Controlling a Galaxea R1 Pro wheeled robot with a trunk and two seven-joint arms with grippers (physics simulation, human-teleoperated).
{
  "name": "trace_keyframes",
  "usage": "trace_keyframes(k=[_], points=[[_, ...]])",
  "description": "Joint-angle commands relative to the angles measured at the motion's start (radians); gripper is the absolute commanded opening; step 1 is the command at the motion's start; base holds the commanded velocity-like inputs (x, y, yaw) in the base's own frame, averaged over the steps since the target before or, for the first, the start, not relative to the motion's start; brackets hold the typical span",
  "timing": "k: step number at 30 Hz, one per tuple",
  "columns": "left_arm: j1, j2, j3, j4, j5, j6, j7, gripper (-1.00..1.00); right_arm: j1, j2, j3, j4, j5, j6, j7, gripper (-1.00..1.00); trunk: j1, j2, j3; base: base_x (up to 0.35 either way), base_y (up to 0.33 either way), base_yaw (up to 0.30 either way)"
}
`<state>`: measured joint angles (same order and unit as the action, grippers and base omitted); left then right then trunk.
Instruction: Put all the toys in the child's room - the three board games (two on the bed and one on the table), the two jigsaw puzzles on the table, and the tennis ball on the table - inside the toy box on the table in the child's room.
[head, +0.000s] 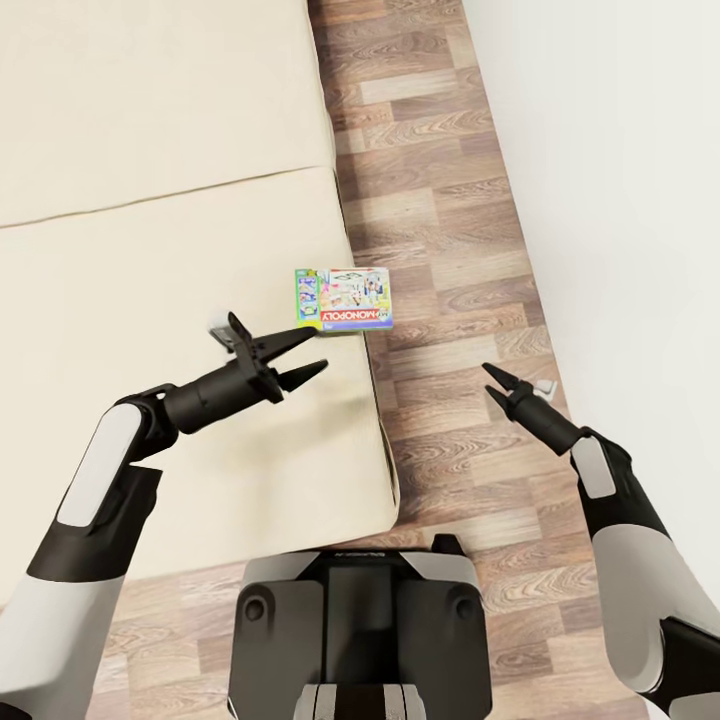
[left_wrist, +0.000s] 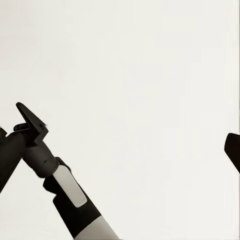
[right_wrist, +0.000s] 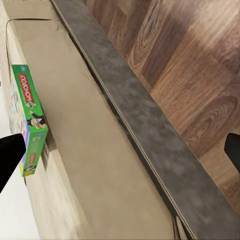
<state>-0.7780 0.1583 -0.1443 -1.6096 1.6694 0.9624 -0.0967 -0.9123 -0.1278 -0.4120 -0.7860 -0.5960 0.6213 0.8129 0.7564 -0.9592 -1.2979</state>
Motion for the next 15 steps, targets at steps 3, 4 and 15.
trace_keyframes(k=[3, 4, 15], points=[[0.0, 0.001, 0.003, 0.0, 0.008, 0.005, -0.027, 1.0, 0.0, 0.001, -0.001, -0.012, -0.004, 0.006, 0.001, 1.0, 0.012, -0.022, -0.01, 0.0, 0.0, 0.0], [0.0, 0.001, 0.003, 0.0, 0.008, 0.005, -0.027, 1.0, 0.0, 0.001, -0.001, -0.012, -0.004, 0.006, 0.001, 1.0, 0.016, -0.029, -0.013, 0.0, 0.0, 0.0], [0.0, -0.003, 0.007, 0.0, 0.06, 0.01, -0.05, 1.0, 0.0, 0.006, 0.002, -0.05, -0.003, -0.012, 0.001, 1.0, 0.058, -0.106, -0.047, 0.0, 0.0, 0.001]])
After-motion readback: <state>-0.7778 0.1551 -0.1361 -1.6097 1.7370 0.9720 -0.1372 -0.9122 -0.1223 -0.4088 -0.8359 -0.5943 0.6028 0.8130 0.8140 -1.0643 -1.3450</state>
